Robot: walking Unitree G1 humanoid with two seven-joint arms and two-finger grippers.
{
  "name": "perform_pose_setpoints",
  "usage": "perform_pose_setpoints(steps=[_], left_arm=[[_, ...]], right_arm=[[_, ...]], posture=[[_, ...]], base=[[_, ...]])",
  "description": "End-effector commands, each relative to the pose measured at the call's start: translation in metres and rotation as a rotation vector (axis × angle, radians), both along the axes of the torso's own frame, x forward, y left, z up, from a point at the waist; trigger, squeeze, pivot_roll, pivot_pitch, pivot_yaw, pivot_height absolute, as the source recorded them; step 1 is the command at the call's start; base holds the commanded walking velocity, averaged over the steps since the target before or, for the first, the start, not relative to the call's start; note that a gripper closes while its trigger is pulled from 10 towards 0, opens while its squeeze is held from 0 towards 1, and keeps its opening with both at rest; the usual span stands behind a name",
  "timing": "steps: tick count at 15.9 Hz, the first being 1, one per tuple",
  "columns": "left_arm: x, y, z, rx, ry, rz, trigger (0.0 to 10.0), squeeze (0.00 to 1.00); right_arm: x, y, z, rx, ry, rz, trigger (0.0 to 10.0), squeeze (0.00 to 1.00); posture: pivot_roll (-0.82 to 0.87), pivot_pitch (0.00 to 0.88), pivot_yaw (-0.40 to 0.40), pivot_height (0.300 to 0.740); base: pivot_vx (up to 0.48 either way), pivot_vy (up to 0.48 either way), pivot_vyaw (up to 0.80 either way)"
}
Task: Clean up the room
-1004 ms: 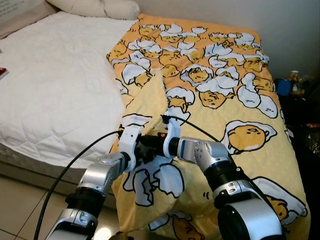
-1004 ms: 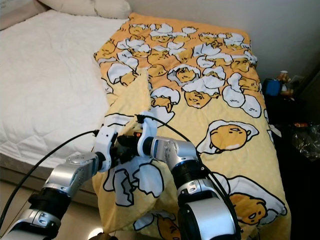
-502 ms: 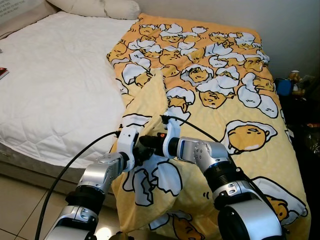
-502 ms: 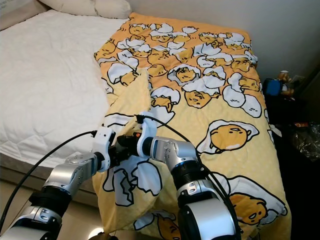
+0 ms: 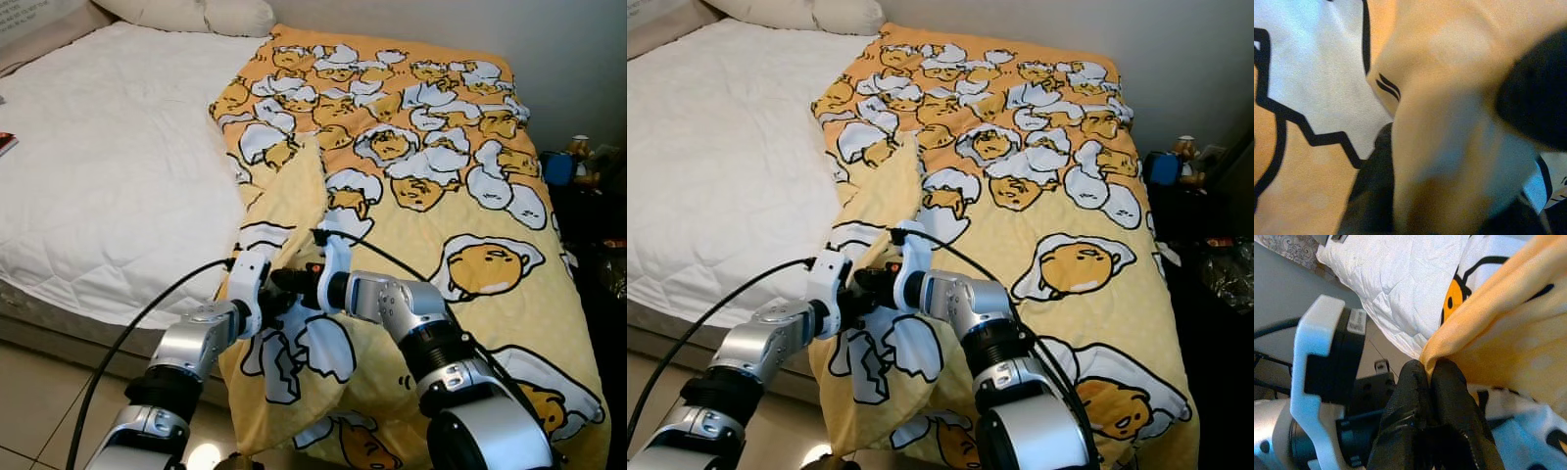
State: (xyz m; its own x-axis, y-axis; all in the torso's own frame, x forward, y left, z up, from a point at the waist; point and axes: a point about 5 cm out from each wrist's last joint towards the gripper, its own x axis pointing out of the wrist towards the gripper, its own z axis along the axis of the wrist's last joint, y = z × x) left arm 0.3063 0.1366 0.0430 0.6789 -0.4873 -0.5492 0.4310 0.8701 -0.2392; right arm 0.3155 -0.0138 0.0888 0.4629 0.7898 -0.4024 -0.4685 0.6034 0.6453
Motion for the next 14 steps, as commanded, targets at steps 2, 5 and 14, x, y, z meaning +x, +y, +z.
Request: perform_pose_setpoints(steps=[2, 5, 14], left_arm=[[0.001, 0.006, 0.004, 0.0, -0.032, 0.01, 0.0, 0.0], [0.0, 0.01, 0.008, -0.002, -0.049, 0.003, 0.0, 0.0], [-0.053, 0.082, 0.031, 0.063, -0.02, -0.049, 0.0, 0.0]], right_arm=[[-0.01, 0.02, 0.002, 0.068, 0.009, 0.028, 10.0, 1.0], [-0.006, 0.003, 0.003, 0.071, -0.014, -0.013, 10.0, 1.0], [-0.039, -0.08, 0.021, -0.121, -0.308, 0.108, 10.0, 0.95]], posture=[[-0.11, 0.0, 0.01, 0.74], [-0.11, 0.0, 0.014, 0.74], [-0.09, 0.0, 0.03, 0.74]], base=[[0.0, 0.0, 0.0], [0.0, 0.0, 0.0], [0.0, 0.0, 0.0]])
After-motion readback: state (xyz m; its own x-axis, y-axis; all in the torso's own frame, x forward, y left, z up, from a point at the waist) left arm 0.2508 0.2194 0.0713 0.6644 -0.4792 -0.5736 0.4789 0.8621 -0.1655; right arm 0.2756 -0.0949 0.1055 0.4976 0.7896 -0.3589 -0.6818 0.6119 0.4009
